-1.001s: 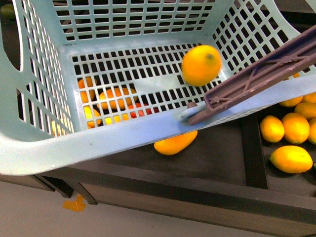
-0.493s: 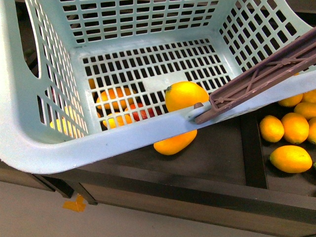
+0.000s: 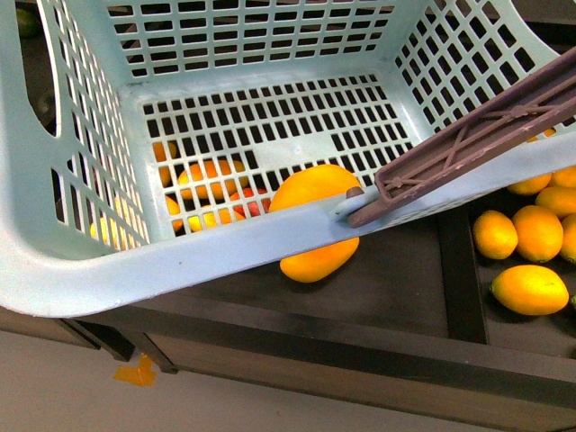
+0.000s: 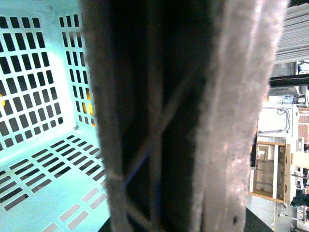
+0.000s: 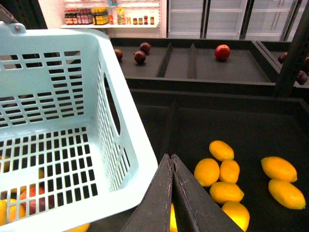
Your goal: Pick lemon and mango into basket
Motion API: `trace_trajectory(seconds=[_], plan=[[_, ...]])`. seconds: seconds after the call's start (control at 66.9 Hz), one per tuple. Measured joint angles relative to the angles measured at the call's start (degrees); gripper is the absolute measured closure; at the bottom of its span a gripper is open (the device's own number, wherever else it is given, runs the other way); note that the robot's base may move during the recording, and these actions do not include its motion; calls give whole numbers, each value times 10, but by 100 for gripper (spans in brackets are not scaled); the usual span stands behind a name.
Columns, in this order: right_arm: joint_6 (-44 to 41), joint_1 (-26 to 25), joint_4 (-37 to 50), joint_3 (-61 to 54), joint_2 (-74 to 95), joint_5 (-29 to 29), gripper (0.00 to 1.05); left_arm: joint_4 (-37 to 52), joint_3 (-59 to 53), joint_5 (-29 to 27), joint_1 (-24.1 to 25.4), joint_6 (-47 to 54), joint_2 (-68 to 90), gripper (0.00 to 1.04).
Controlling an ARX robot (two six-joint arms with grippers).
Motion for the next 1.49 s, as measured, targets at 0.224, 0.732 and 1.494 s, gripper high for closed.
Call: trace_trajectory(seconds=[0.224,0.732,1.494], plan=[[0,0,-1,0,-5,0,57,0,0,-1,0,0,0,90],[0,-1,-2,-1,-7,2,9,0,0,7,-5,-4,0,90],[0,0,-2,-3,-7,-2,9,0,0,-17,12,11,0,90]])
